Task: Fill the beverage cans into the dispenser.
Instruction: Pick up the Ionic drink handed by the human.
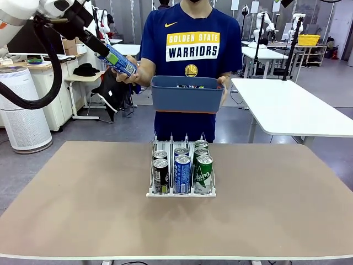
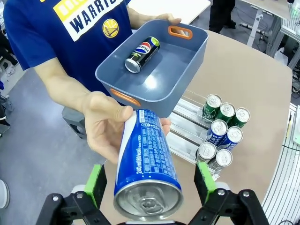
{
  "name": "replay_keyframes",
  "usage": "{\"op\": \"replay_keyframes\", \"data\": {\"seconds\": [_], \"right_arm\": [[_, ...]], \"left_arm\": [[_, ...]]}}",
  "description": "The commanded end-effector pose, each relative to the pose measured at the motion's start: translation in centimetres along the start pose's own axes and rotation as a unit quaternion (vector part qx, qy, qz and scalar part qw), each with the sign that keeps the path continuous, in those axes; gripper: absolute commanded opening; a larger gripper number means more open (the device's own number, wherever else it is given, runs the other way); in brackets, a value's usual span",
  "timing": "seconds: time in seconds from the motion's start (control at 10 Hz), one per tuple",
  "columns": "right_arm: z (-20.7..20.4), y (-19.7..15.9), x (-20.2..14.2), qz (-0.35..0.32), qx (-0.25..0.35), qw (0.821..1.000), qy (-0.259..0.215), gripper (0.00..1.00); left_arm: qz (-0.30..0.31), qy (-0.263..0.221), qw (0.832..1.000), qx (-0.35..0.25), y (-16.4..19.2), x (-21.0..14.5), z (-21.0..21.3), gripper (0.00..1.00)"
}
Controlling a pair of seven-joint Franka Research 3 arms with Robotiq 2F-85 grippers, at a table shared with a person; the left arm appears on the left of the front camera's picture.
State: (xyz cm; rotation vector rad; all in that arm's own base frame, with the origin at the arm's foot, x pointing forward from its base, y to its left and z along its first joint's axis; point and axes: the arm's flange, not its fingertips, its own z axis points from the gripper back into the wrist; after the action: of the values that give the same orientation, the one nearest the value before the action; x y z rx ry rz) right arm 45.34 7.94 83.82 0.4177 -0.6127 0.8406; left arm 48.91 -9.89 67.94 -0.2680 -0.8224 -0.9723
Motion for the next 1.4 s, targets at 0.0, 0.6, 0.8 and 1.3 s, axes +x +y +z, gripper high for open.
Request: {"op": "replay_keyframes", "data": {"seconds": [0.0,0.6,0.8,1.3], "right_arm": [[-0.03,0.08,-0.08,-0.005,0.002,1.0,0.001,1.0],[-0.03,0.08,-0.08,-0.005,0.002,1.0,0.001,1.0],[-0.03,0.08,-0.08,-0.005,0.002,1.0,0.001,1.0],[-0.03,0.08,-0.08,-0.005,0.002,1.0,0.001,1.0]], "left_arm": [[0.01,-0.014,1.0,0.011,-0.17,-0.7,-0.71,1.0],[0.007,-0.006,1.0,0.011,0.39,-0.58,-0.37,0.4],[0.013,-0.005,1.0,0.014,0.21,-0.7,-0.33,0.0],[0.005,0.014,1.0,0.022,-0.05,-1.07,0.18,0.0]]}}
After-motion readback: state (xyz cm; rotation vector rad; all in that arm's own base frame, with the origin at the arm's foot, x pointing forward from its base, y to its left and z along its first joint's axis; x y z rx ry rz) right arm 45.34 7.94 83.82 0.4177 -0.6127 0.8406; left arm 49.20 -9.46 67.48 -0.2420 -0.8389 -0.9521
